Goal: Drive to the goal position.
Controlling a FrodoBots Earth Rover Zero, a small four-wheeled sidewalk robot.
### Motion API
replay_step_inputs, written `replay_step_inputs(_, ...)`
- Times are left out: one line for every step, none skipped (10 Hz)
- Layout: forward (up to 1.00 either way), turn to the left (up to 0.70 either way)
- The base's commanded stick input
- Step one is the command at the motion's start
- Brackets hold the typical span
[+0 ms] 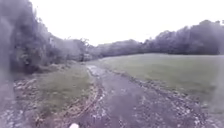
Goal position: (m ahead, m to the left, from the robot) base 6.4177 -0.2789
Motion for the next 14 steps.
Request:
replay_step_inputs(0.70, 0.00)
replay_step_inputs(0.70, 0.00)
replay_step_inputs(0.70, 0.00)
replay_step_inputs(0.70, 0.00)
replay_step_inputs(0.70, 0.00)
replay_step_inputs(0.70, 0.00)
replay_step_inputs(0.70, 0.00)
replay_step_inputs(0.70, 0.00)
replay_step_inputs(0.70, 0.00)
replay_step_inputs(0.70, 0.00)
replay_step_inputs(0.70, 0.00)
replay_step_inputs(0.70, 0.00)
replay_step_inputs(0.70, 0.00)
replay_step_inputs(0.70, 0.00)
